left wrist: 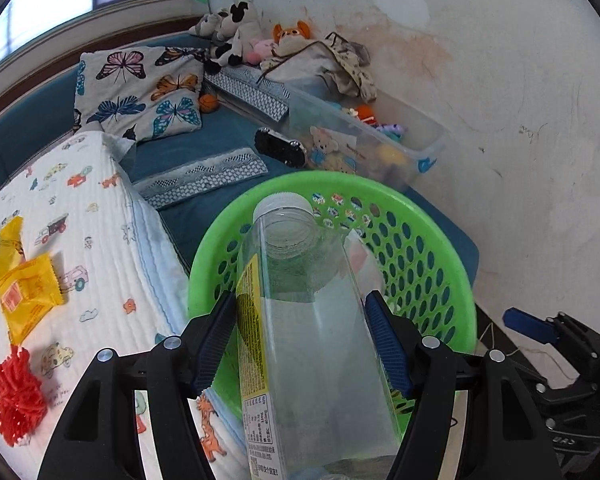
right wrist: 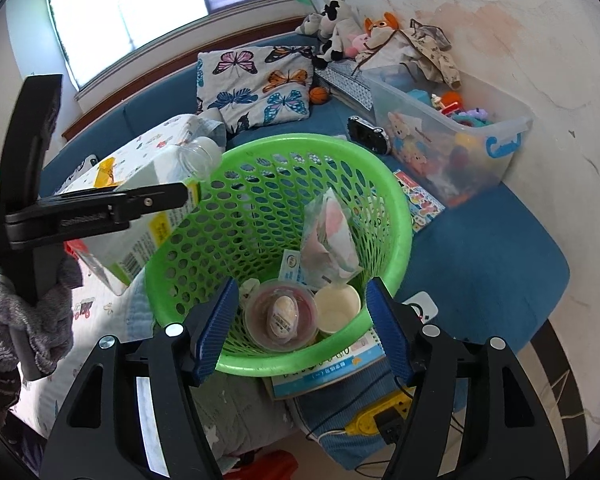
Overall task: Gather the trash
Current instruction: 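Carry the clear bottle over the basket and open the left gripper, then move the left gripper to the red mesh net and grasp it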
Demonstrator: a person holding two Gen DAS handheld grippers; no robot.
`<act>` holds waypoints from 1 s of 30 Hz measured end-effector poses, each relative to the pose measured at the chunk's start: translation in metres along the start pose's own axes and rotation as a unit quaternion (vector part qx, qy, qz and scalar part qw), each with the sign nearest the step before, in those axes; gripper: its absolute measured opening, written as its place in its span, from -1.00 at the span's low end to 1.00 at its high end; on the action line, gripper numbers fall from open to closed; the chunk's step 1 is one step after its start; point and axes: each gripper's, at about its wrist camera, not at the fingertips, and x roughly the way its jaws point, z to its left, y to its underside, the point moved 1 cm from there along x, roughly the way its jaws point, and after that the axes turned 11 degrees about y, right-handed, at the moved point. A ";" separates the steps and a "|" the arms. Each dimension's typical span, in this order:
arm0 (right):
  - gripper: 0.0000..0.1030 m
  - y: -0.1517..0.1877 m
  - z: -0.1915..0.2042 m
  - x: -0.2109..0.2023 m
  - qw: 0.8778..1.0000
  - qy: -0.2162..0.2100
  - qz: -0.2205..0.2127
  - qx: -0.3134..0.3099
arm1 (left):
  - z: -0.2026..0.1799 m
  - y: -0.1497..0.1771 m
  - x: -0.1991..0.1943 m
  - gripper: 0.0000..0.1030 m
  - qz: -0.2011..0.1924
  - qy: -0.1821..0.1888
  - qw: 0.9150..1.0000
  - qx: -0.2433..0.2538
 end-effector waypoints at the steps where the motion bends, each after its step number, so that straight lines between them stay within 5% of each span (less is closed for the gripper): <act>1: 0.29 0.001 0.000 0.000 1.000 0.000 0.001 0.000 | 0.002 0.000 0.003 0.27 0.001 0.000 1.000 0.000; 3: 0.29 0.002 0.001 0.000 1.000 0.000 0.003 0.001 | 0.003 0.000 0.005 0.43 0.000 0.000 1.000 -0.001; 18: 0.29 -0.001 0.021 -0.012 1.000 -0.018 -0.010 -0.013 | 0.013 0.020 -0.061 0.43 -0.052 -0.027 0.998 0.006; 30: 0.35 -0.009 0.063 -0.021 0.998 -0.049 -0.022 -0.042 | 0.074 0.061 -0.130 0.45 -0.090 -0.096 0.990 -0.052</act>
